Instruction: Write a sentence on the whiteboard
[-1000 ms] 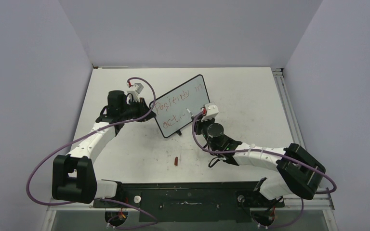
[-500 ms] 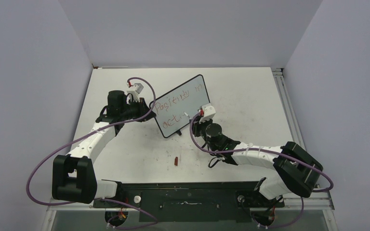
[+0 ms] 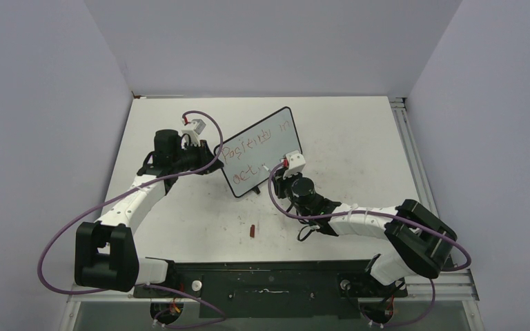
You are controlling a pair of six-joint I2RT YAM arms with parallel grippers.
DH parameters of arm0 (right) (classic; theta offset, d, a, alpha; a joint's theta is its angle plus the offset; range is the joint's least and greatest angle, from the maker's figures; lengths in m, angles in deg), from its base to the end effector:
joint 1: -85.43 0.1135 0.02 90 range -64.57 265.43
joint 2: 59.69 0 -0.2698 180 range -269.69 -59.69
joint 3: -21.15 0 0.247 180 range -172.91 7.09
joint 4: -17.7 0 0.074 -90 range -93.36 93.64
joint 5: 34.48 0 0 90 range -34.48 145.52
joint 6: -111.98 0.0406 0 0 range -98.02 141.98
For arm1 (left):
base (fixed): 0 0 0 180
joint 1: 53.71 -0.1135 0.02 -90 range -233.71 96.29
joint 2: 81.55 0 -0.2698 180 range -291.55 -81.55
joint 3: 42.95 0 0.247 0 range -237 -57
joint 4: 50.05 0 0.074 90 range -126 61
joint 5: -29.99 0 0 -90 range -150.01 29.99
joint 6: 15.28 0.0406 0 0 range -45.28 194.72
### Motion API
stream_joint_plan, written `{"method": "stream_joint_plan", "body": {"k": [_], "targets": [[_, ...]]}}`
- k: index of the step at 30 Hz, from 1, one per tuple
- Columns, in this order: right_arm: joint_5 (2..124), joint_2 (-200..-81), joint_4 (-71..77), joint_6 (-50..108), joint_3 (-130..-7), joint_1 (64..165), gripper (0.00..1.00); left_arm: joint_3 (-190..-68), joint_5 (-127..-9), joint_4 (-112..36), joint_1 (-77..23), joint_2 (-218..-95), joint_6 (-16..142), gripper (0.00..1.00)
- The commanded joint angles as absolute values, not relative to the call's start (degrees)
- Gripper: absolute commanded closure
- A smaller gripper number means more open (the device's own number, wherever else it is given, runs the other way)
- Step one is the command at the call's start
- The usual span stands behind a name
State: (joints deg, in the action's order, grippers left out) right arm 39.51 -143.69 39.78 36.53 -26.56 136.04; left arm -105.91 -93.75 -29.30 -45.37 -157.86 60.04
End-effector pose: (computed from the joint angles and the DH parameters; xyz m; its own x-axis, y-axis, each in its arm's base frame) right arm 0.1993 0.2251 0.2079 -0.2948 0.0215 -0.9553 -0.5157 0.8381 0.1780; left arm 0.2794 -0.0638 0.2582 -0.6825 -0.1129 -0.7221 0.4163 0.7520 -0.5111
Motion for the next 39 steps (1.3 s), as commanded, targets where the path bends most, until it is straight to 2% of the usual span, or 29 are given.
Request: {"method": "stream_joint_plan", "body": {"k": [1, 39], "targets": [[40.08, -144.45, 42.43, 36.83, -29.01, 135.86, 0.95, -108.3, -94.07, -28.96, -45.23, -156.93, 60.04, 1.0], [38.07, -146.83, 42.56, 37.53, -29.89, 134.78, 0.95, -108.29, -94.08, -28.88, -45.2, -156.65, 60.13, 1.0]]}}
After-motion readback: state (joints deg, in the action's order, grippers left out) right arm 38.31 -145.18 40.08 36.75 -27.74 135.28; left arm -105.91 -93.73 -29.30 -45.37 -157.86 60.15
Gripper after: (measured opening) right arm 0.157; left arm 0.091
